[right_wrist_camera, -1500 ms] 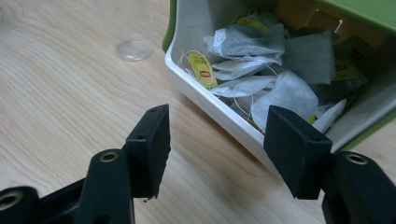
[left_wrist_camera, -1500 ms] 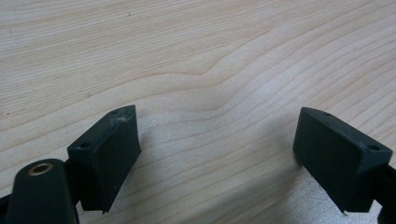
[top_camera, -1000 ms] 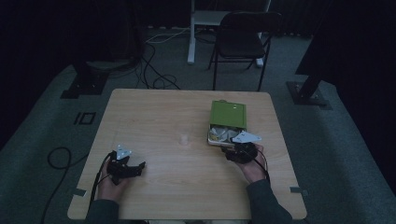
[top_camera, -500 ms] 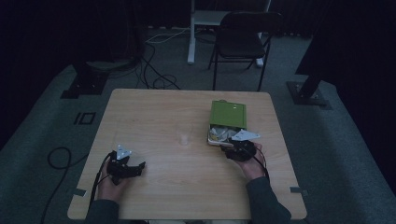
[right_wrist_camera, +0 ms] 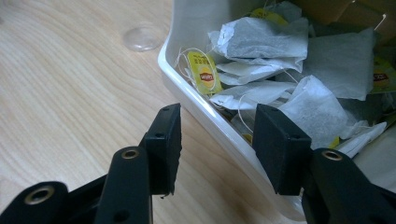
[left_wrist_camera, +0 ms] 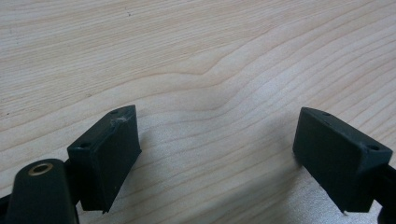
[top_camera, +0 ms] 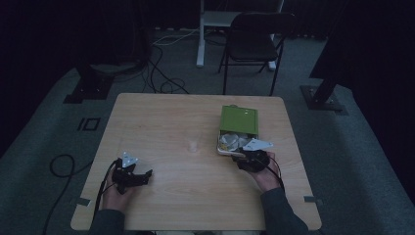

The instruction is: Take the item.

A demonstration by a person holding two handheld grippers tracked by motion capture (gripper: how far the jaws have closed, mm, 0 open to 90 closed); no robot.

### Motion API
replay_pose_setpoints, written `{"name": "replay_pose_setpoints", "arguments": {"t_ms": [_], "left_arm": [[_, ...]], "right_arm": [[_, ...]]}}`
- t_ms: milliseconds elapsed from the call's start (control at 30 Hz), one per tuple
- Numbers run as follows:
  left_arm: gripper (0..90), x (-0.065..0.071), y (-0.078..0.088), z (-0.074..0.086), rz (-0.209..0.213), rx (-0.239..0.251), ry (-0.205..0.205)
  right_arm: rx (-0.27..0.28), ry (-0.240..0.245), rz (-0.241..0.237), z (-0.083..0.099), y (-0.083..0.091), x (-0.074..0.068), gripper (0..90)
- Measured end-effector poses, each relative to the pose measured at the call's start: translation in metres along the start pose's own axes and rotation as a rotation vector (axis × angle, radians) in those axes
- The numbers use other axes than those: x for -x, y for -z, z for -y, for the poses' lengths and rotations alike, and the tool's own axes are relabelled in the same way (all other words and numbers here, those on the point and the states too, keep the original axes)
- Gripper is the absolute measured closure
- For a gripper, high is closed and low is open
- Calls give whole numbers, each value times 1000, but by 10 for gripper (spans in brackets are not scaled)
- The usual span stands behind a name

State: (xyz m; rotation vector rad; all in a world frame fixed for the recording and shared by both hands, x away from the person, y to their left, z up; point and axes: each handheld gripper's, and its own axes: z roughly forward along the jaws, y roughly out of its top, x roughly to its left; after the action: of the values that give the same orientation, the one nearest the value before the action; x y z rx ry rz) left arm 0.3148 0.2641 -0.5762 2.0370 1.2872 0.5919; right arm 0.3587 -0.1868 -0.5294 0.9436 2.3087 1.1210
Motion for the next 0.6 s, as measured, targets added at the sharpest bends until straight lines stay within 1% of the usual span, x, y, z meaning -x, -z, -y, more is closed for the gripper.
{"name": "replay_pose_setpoints", "arguments": {"t_ms": [67, 167, 400, 600], "left_arm": [[154, 0, 0, 0, 0, 0, 0], [154, 0, 0, 0, 0, 0, 0], [154, 0, 0, 0, 0, 0, 0], [154, 0, 0, 0, 0, 0, 0]], "right_arm": [[0, 0, 0, 0, 0, 0, 521], [3, 5, -2, 3, 3, -4, 519], [7, 3, -12, 7, 8, -9, 522], [3, 19, -21, 9, 13, -15, 542]]}}
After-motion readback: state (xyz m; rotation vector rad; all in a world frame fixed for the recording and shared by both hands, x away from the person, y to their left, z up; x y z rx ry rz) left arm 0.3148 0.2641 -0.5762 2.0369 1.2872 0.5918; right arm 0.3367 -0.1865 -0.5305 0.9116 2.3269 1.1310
